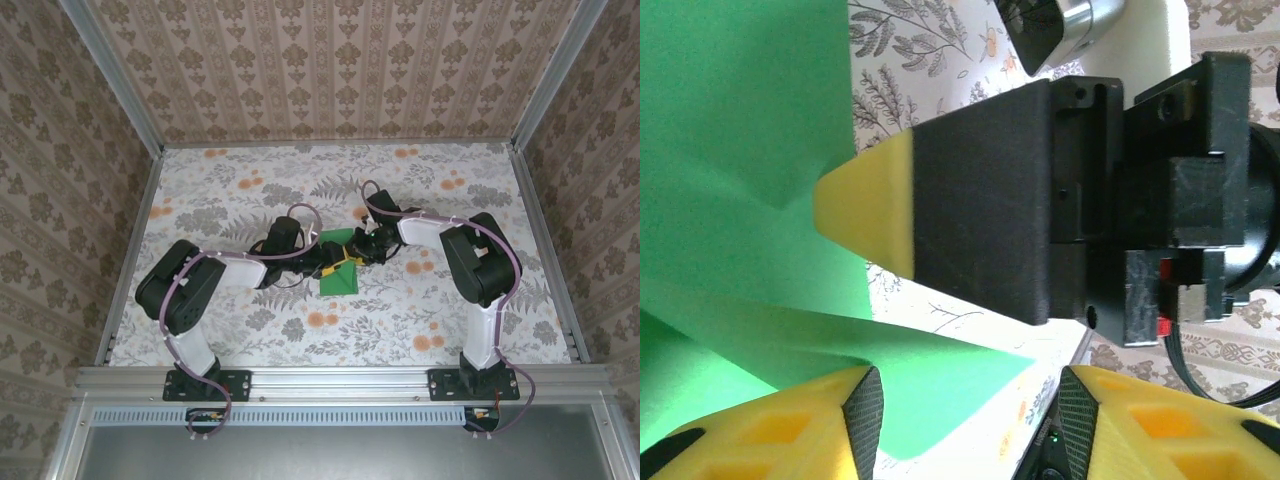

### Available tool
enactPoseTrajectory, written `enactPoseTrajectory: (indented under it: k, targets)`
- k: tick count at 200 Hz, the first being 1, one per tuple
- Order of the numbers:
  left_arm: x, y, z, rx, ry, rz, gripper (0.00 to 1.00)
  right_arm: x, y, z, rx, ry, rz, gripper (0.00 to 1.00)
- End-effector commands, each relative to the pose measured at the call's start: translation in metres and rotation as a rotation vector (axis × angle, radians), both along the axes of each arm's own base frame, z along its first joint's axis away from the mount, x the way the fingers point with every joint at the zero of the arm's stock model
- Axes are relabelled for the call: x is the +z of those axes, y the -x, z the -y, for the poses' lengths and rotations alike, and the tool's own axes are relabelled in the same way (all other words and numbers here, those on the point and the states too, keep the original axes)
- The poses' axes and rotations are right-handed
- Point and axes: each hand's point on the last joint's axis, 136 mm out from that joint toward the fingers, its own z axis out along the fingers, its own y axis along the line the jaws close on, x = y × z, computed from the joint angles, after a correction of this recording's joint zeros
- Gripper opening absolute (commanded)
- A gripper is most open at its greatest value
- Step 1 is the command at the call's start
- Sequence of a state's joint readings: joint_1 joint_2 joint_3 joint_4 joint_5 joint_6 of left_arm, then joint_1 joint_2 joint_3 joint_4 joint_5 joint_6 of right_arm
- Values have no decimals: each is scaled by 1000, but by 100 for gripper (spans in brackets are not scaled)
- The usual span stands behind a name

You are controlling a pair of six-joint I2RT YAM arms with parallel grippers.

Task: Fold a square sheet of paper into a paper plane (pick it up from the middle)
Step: Fold the triangle a second time at the center of the table.

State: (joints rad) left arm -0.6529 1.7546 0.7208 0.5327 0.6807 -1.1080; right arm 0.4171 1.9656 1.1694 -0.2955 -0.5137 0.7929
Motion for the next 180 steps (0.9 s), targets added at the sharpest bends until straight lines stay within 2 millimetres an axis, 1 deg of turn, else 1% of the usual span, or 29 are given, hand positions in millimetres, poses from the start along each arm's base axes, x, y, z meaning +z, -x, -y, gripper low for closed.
enactPoseTrajectory:
  k: [1,40,74,92,102,117,134,154,180]
  targets:
    - [4,-11,2,23,16,15,51,-3,14,9,-20,-13,-76,24]
    - [-3,-13,0,33,2,0,48,31,2,8,-31,-125,-11,29]
    - [-8,-14,2,30,-1,-12,46,50,2,12,-36,-186,30,32]
    - [-10,-14,2,30,-5,-17,45,57,8,15,-9,-185,58,32]
    - [-10,-15,2,32,-6,-18,45,60,12,17,25,-172,79,32]
    - [-11,-15,2,33,-7,-19,44,58,21,24,82,-132,108,32]
    - [-11,-15,2,35,-8,-19,44,57,32,26,142,-128,129,34]
    - [-12,-15,2,34,-9,-19,44,54,43,22,190,-159,122,35]
    - [-14,-15,2,36,-11,-24,44,50,49,17,225,-179,116,36]
